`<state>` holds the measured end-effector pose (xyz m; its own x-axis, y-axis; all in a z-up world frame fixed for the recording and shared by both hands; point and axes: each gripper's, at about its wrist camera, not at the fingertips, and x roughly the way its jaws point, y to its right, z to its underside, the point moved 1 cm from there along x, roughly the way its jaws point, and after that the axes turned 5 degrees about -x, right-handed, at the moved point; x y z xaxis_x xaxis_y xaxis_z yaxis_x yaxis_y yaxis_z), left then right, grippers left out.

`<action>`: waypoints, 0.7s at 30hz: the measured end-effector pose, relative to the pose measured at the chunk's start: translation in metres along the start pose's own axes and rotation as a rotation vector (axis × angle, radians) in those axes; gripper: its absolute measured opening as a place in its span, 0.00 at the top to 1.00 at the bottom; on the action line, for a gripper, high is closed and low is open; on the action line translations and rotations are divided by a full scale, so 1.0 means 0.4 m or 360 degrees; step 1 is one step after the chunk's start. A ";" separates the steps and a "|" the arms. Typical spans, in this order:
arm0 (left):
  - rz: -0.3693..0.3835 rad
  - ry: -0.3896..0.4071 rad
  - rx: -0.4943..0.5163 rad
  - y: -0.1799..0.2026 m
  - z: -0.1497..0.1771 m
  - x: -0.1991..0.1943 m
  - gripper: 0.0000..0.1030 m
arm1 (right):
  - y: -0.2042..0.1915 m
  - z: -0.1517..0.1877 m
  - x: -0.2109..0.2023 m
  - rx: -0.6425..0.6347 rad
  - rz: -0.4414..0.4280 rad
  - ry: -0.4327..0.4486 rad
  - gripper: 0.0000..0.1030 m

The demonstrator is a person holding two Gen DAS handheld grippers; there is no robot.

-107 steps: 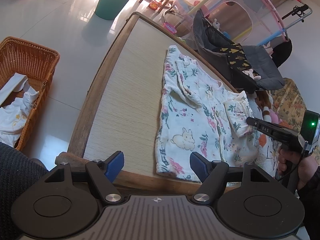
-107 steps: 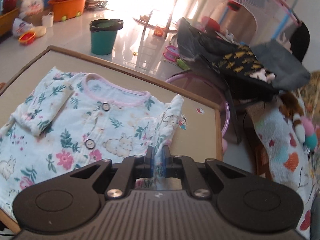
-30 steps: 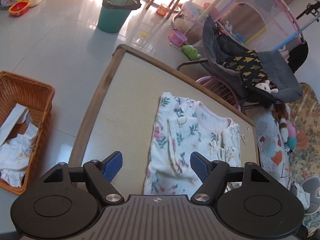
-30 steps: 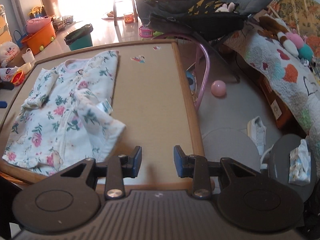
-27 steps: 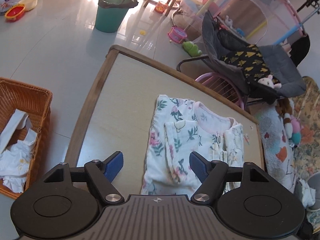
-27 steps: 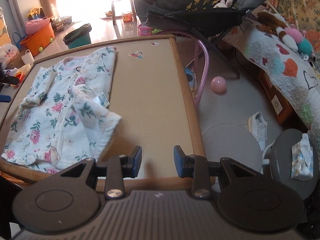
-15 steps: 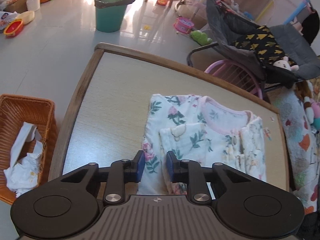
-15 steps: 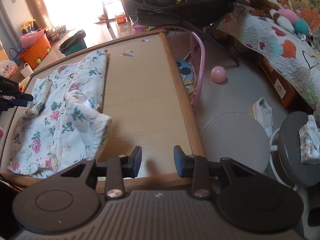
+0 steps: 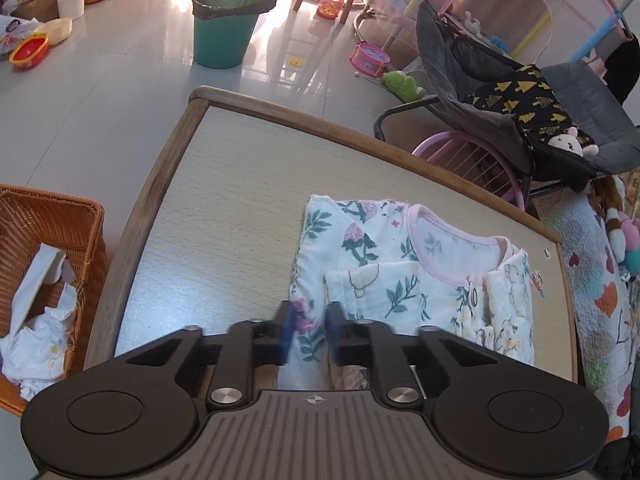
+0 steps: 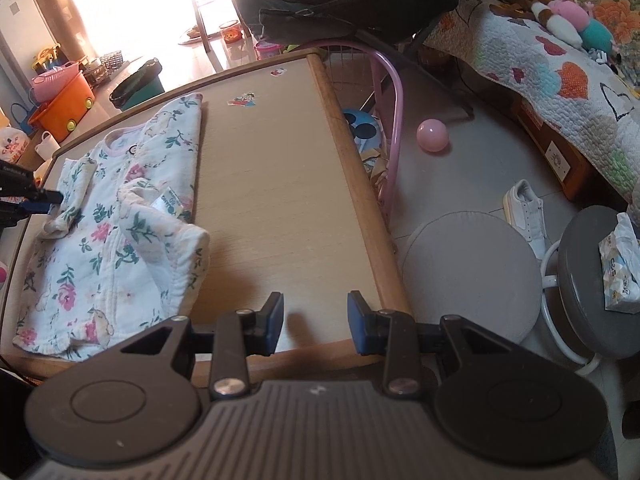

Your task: Fold clothes

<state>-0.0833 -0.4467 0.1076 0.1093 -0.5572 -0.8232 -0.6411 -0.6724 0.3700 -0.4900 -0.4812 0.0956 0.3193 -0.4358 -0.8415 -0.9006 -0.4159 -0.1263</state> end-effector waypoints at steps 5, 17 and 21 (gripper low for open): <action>0.0010 0.0026 0.0075 0.028 0.001 -0.024 0.96 | 0.009 0.002 0.005 0.0041 0.0000 0.0015 0.67; 0.0096 0.0082 0.0310 0.169 -0.005 -0.096 0.96 | 0.014 0.005 0.001 0.0055 -0.0019 0.0048 0.67; 0.0099 0.0046 0.0381 0.219 0.011 -0.084 0.96 | 0.022 0.007 -0.001 0.0079 -0.0032 0.0053 0.67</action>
<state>-0.1464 -0.4849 0.1659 0.0836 -0.6098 -0.7881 -0.8085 -0.5039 0.3041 -0.4989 -0.4826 0.0934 0.3461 -0.4543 -0.8208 -0.9073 -0.3849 -0.1695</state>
